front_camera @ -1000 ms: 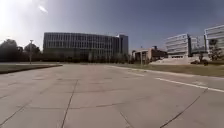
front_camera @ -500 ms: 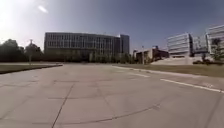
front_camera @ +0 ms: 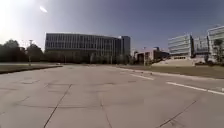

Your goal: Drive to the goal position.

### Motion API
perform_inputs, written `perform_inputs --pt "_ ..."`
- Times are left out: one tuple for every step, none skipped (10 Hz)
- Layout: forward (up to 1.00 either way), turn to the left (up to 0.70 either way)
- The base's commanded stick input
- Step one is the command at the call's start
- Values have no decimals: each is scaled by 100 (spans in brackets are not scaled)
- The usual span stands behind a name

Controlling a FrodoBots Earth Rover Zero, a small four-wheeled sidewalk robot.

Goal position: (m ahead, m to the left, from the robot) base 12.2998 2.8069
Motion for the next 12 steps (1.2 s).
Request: perform_inputs --pt "70 1" --pt "70 1" --pt "70 1" --pt "70 1" --pt "70 1" --pt "70 1" --pt "70 1" --pt "70 1" --pt "70 1" --pt "70 1" --pt "70 1" --pt "70 -34"
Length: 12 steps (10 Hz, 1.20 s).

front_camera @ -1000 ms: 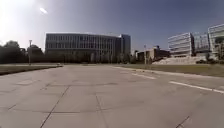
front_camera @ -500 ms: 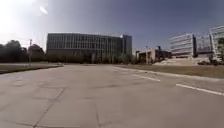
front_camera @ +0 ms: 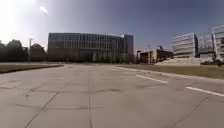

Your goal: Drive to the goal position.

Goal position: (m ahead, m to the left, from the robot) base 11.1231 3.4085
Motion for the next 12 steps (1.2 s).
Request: perform_inputs --pt "70 -34" --pt "70 -34" --pt "70 -33" --pt "70 -8" --pt "70 1" --pt "70 1" --pt "70 1" --pt "70 1" --pt "70 1" --pt "70 1" --pt "70 1" --pt "70 1"
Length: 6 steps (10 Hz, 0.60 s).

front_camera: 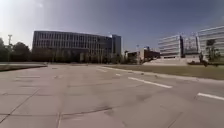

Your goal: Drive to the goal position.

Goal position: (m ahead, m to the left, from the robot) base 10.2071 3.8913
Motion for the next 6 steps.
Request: perform_inputs --pt "70 1" --pt "70 1" --pt "70 1" --pt "70 1" --pt "70 1" --pt "70 1"
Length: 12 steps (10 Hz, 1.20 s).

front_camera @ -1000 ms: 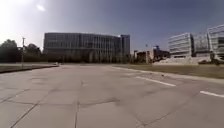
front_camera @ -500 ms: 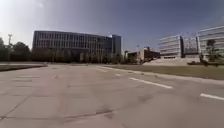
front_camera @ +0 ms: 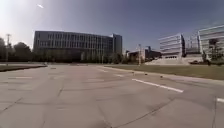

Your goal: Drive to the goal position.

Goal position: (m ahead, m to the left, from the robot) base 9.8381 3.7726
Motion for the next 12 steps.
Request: perform_inputs --pt "70 1" --pt "70 1" --pt "70 1" --pt "70 1" --pt "70 1" --pt "70 1" --pt "70 1" --pt "70 1" --pt "70 1" --pt "70 1" --pt "70 1" --pt "70 1"
